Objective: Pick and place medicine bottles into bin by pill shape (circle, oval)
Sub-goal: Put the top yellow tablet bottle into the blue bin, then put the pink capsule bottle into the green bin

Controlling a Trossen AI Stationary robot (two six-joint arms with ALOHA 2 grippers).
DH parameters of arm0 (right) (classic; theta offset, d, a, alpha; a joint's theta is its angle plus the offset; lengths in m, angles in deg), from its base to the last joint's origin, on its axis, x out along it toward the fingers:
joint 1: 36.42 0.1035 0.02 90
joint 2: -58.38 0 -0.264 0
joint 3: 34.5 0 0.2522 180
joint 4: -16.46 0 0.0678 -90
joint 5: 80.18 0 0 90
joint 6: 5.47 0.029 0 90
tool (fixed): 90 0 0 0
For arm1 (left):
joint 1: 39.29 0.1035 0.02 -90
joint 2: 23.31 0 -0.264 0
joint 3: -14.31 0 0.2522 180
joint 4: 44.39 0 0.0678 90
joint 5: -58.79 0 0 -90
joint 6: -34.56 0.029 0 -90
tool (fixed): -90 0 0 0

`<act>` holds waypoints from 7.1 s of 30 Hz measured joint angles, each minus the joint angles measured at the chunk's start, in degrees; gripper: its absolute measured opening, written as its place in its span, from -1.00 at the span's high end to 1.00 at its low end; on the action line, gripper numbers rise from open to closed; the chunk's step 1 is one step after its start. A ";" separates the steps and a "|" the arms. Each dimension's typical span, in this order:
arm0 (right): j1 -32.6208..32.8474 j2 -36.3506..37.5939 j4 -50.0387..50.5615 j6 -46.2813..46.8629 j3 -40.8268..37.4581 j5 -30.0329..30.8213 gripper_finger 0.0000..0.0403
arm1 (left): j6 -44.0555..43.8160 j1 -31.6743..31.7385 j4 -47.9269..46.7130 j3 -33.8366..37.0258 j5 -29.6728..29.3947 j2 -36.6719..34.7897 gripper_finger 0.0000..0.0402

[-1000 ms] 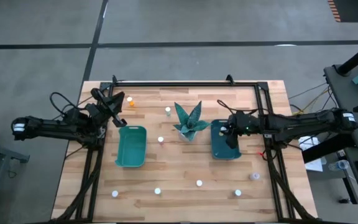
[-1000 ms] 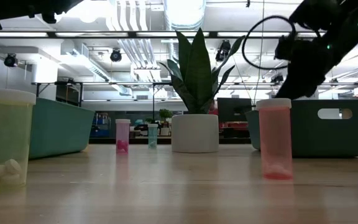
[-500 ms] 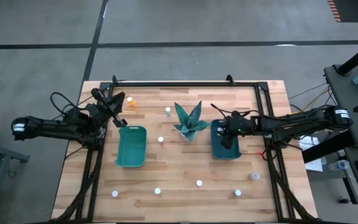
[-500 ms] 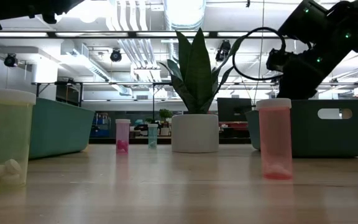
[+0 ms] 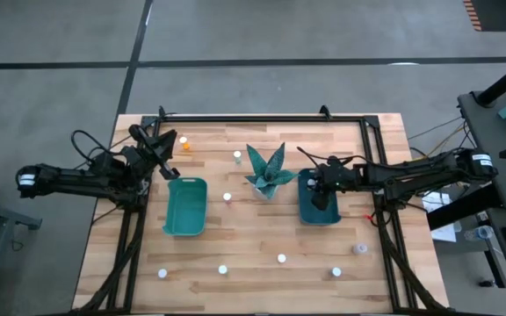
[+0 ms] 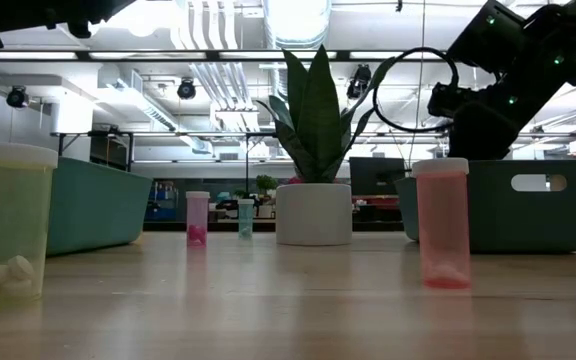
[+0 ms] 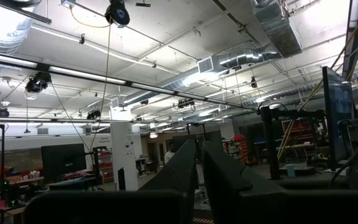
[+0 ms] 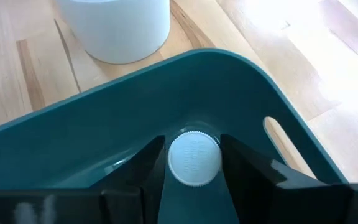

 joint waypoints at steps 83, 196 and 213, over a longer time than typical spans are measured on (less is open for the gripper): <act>2.12 32.85 -22.27 -31.43 -4.55 -11.17 0.72 | -60.09 -10.51 -98.54 -57.63 12.43 41.62 0.94; 2.10 32.81 -21.94 -33.44 -5.14 -10.69 0.72 | -39.35 -5.22 -96.55 -56.19 18.60 54.28 0.56; 2.10 32.81 -21.71 -33.49 -5.14 -10.69 0.72 | -42.50 -6.87 -98.50 -56.45 42.16 33.21 0.53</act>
